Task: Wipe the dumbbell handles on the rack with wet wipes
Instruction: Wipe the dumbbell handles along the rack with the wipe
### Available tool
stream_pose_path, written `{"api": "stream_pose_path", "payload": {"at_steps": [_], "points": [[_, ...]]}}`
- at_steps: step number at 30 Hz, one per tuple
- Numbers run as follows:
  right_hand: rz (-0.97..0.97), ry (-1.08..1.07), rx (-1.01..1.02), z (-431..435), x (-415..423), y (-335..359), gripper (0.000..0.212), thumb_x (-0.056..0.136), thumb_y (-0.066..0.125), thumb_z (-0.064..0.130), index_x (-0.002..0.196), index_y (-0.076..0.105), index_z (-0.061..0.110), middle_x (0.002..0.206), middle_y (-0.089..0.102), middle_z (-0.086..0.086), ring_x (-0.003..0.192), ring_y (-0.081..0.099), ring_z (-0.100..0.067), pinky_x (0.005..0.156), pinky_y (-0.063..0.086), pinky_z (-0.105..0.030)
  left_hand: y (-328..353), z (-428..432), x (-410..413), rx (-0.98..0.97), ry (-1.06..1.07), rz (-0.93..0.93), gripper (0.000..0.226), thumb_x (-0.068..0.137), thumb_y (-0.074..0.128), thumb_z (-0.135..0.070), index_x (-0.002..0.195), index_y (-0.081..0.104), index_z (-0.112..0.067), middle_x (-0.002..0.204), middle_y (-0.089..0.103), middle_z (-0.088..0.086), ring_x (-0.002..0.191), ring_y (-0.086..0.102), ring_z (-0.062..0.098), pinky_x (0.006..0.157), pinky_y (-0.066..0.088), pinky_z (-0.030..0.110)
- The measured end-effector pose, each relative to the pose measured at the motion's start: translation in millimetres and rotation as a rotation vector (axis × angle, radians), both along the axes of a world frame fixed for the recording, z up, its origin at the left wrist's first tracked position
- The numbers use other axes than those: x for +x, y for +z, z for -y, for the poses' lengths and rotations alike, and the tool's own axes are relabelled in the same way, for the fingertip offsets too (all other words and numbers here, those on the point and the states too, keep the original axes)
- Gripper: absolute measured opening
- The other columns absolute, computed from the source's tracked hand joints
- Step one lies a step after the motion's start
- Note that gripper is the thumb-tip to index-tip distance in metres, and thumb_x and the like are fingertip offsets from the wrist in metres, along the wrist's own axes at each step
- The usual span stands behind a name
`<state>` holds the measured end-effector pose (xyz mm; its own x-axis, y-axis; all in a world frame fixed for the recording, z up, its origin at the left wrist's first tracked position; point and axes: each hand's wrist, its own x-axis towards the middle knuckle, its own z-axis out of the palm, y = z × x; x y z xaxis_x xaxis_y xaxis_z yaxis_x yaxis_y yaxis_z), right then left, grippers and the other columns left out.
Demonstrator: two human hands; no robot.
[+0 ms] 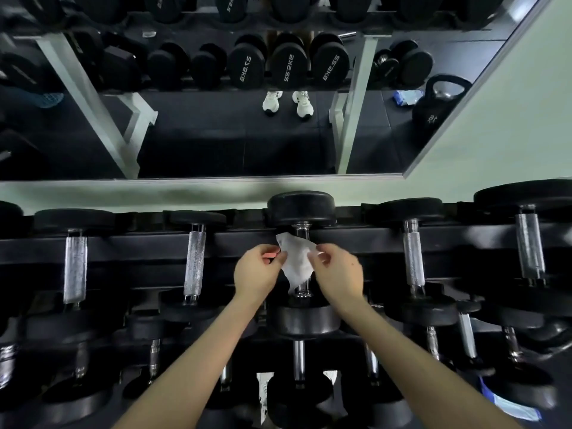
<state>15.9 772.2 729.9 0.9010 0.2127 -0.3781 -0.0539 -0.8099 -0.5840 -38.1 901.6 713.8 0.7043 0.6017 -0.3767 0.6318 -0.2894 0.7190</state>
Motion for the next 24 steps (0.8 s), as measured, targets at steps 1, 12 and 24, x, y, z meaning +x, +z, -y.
{"api": "stream_pose_path", "payload": {"at_steps": [1,12,24], "points": [[-0.037,0.011,-0.013,-5,-4,-5,0.031,0.090,0.054,0.035,0.114,0.064,0.018,0.100,0.068,0.000,0.095,0.062,-0.021,0.076,0.044,-0.028,-3,2,3,-0.038,0.003,-0.003,0.030,0.085,0.065,-0.032,0.109,0.067,-0.015,0.100,0.069,-0.004,0.094,0.064,0.014,0.081,0.049,0.028],[-0.088,-0.147,0.110,4,22,-15,0.021,0.089,0.060,0.026,0.102,0.074,0.016,0.095,0.074,-0.004,0.090,0.066,-0.021,0.073,0.049,-0.028,-14,15,20,-0.227,0.079,-0.014,0.016,0.083,0.062,-0.026,0.082,0.069,-0.012,0.071,0.066,0.002,0.071,0.063,0.019,0.065,0.048,0.032],[-0.153,-0.206,0.232,-23,11,-34,0.031,0.094,0.050,0.038,0.110,0.068,0.019,0.098,0.072,-0.001,0.096,0.065,-0.019,0.083,0.051,-0.032,-18,25,27,-0.596,0.306,0.097,0.011,0.087,0.065,-0.027,0.081,0.067,-0.018,0.078,0.070,-0.001,0.077,0.067,0.012,0.070,0.053,0.025]]}}
